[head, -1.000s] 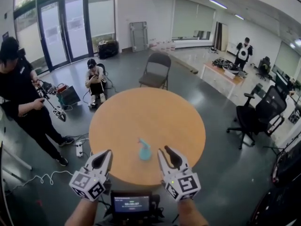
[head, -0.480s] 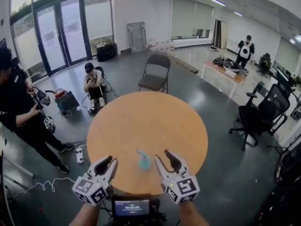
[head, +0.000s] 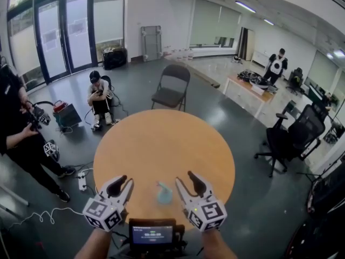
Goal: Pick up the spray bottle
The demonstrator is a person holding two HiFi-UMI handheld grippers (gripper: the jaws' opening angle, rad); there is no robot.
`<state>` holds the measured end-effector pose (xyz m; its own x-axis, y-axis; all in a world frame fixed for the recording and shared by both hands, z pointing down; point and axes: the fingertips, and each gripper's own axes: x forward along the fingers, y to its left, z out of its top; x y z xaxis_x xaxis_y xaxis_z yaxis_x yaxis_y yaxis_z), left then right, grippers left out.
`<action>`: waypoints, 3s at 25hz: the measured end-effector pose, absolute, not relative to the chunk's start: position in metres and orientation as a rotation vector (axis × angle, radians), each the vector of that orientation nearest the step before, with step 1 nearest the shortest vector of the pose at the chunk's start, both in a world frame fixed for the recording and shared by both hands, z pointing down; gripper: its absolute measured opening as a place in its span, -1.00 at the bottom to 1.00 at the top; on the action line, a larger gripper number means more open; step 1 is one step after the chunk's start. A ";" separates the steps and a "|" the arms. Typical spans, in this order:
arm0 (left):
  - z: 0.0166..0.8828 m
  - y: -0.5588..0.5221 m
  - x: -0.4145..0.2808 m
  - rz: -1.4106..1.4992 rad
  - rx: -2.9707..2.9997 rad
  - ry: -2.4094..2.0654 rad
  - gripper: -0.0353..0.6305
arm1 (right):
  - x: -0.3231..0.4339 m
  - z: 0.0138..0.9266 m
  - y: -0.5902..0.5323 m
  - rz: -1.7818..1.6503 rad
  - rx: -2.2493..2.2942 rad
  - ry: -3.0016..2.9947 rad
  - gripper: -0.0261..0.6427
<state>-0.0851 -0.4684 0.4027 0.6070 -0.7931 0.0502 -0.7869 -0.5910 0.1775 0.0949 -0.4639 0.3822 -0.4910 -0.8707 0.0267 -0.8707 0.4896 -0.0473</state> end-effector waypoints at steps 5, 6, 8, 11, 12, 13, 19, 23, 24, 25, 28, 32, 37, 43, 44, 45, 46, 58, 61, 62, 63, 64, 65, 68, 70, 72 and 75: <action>0.423 -0.489 -0.095 -0.006 2.623 -1.319 -0.54 | 0.083 0.405 -0.481 -0.123 -1.580 2.766 -0.18; 0.428 -0.492 -0.098 0.003 2.611 -1.333 -0.54 | 0.083 0.411 -0.483 -0.129 -1.590 2.781 -0.12; 0.441 -0.497 -0.101 0.037 2.586 -1.341 -0.54 | 0.084 0.422 -0.485 -0.149 -1.613 2.795 -0.06; 0.459 -0.500 -0.104 0.079 2.556 -1.325 -0.54 | 0.086 0.433 -0.487 -0.174 -1.622 2.796 -0.04; 0.463 -0.500 -0.104 0.086 2.551 -1.321 -0.54 | 0.086 0.439 -0.487 -0.185 -1.614 2.802 -0.04; 0.466 -0.499 -0.104 0.092 2.550 -1.319 -0.54 | 0.086 0.445 -0.486 -0.198 -1.603 2.811 -0.02; 0.478 -0.509 -0.101 0.149 2.540 -1.324 -0.54 | 0.090 0.477 -0.492 -0.283 -1.616 2.858 0.09; 0.502 -0.507 -0.100 0.206 2.498 -1.308 -0.54 | 0.091 0.516 -0.489 -0.382 -1.630 2.903 0.20; 0.509 -0.507 -0.100 0.213 2.489 -1.303 -0.54 | 0.090 0.525 -0.488 -0.398 -1.626 2.912 0.21; 0.515 -0.508 -0.100 0.219 2.482 -1.297 -0.54 | 0.090 0.532 -0.488 -0.413 -1.624 2.920 0.21; 0.533 -0.512 -0.096 0.228 2.467 -1.277 -0.54 | 0.094 0.551 -0.489 -0.436 -1.628 2.934 0.26; 0.552 -0.513 -0.094 0.240 2.438 -1.259 -0.54 | 0.098 0.564 -0.486 -0.452 -1.611 2.928 0.26; 0.579 -0.506 -0.099 0.266 2.383 -1.259 -0.54 | 0.093 0.586 -0.472 -0.511 -1.538 2.990 0.35; 0.604 -0.503 -0.100 0.290 2.340 -1.255 -0.54 | 0.082 0.627 -0.465 -0.615 -1.456 3.072 0.37; 0.608 -0.503 -0.100 0.288 2.338 -1.256 -0.54 | 0.079 0.636 -0.464 -0.638 -1.443 3.087 0.41; 0.611 -0.503 -0.101 0.289 2.336 -1.259 -0.54 | 0.076 0.642 -0.463 -0.654 -1.436 3.100 0.41; 0.615 -0.503 -0.102 0.294 2.332 -1.261 -0.54 | 0.073 0.648 -0.463 -0.663 -1.431 3.110 0.42; 0.665 -0.500 -0.096 0.385 2.262 -1.199 -0.79 | 0.058 0.687 -0.480 -0.697 -1.443 3.144 0.48; 0.672 -0.500 -0.099 0.396 2.255 -1.186 -0.85 | 0.052 0.691 -0.487 -0.697 -1.454 3.143 0.48; 0.674 -0.500 -0.101 0.407 2.252 -1.191 -0.85 | 0.051 0.692 -0.489 -0.703 -1.454 3.141 0.48; 0.675 -0.500 -0.103 0.415 2.248 -1.194 -0.85 | 0.049 0.694 -0.490 -0.709 -1.451 3.138 0.48; 0.676 -0.501 -0.104 0.419 2.245 -1.195 -0.85 | 0.048 0.695 -0.491 -0.715 -1.447 3.139 0.48; 0.677 -0.501 -0.104 0.421 2.244 -1.193 -0.85 | 0.046 0.696 -0.493 -0.720 -1.443 3.142 0.48; 0.678 -0.507 -0.104 0.415 2.246 -1.195 -0.85 | 0.042 0.698 -0.498 -0.707 -1.445 3.153 0.48; 0.681 -0.511 -0.106 0.405 2.234 -1.204 -0.85 | 0.038 0.702 -0.499 -0.710 -1.442 3.158 0.48; 0.685 -0.514 -0.107 0.416 2.228 -1.201 -0.85 | 0.034 0.704 -0.499 -0.693 -1.454 3.153 0.48; 0.684 -0.516 -0.105 0.431 2.245 -1.175 -0.85 | 0.032 0.703 -0.503 -0.669 -1.489 3.140 0.48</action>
<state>-0.1054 -0.5157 0.6835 0.5637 -0.6444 0.5168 -0.8257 -0.4565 0.3314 0.0317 -0.5035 0.7033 -0.5819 -0.6441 0.4965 -0.7905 0.5913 -0.1595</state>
